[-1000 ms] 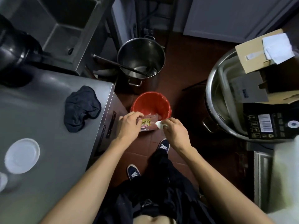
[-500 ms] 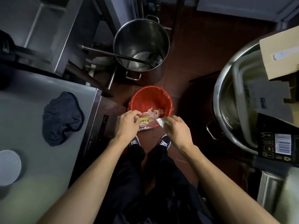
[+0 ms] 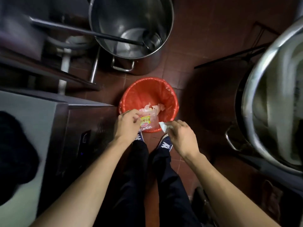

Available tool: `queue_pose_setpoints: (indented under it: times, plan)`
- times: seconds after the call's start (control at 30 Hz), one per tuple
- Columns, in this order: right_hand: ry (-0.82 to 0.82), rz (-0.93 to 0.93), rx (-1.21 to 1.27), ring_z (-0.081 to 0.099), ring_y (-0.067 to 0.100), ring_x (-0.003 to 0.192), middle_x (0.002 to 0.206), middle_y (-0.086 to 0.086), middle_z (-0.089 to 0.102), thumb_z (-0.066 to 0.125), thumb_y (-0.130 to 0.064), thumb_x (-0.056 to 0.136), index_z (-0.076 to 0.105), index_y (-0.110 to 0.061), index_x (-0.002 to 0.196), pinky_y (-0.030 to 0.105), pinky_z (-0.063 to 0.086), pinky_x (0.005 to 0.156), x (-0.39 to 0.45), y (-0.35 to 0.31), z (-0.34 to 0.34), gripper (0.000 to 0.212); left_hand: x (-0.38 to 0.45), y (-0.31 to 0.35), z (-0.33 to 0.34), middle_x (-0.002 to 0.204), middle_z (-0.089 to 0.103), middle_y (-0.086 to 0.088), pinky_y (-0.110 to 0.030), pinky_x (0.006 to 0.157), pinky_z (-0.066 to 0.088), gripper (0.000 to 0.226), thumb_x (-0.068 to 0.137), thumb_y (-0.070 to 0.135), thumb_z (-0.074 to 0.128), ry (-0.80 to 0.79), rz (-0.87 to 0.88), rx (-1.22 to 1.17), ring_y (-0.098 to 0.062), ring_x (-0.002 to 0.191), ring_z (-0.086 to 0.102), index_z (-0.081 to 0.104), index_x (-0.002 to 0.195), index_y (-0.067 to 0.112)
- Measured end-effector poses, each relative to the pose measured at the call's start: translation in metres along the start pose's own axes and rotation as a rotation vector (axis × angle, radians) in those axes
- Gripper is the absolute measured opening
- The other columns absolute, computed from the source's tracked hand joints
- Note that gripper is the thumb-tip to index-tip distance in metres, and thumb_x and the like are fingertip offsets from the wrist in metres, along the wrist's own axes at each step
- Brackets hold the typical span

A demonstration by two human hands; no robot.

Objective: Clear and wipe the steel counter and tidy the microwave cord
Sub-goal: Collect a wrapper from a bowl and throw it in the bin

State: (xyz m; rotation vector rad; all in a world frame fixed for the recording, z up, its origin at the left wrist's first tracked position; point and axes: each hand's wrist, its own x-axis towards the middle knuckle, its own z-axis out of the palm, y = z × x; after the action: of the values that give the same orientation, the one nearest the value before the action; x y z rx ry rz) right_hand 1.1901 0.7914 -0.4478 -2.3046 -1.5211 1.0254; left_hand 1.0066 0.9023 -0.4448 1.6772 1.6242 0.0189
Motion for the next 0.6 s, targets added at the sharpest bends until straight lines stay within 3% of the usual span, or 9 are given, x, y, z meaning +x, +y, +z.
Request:
queue_pose_setpoints:
  times: [0.23,0.47,0.6]
  plan:
    - [-0.125,0.098,0.067,0.063,0.021,0.095,0.105,-0.002,0.065,0.056,-0.019,0.093,0.069,-0.025,0.114,0.038,0.053,0.077,0.064,0.044,0.088,0.026,0.076,-0.063,0.065,0.071,0.063,0.017,-0.025,0.075,0.055,0.026,0.085,0.002,0.068,-0.028,-0.042,-0.036,-0.009,0.07,0.064,0.073,0.097,0.024]
    - [-0.117,0.192,0.137,0.066,0.024,0.09,0.105,0.002,0.066,0.058,-0.022,0.093,0.07,-0.024,0.113,0.039,0.054,0.078,0.12,0.076,0.158,0.022,0.133,-0.107,0.125,0.084,0.07,0.007,-0.028,0.071,0.059,0.023,0.087,0.004,0.068,-0.051,-0.079,-0.066,-0.006,0.071,0.065,0.073,0.097,0.025]
    - [-0.153,0.191,0.108,0.066,0.03,0.092,0.107,0.01,0.066,0.052,-0.011,0.092,0.069,-0.017,0.112,0.044,0.055,0.082,0.141,0.086,0.18,0.026,0.154,-0.122,0.152,0.081,0.07,0.004,-0.036,0.074,0.06,0.025,0.084,0.003,0.07,-0.066,-0.085,-0.075,-0.017,0.075,0.067,0.071,0.09,0.027]
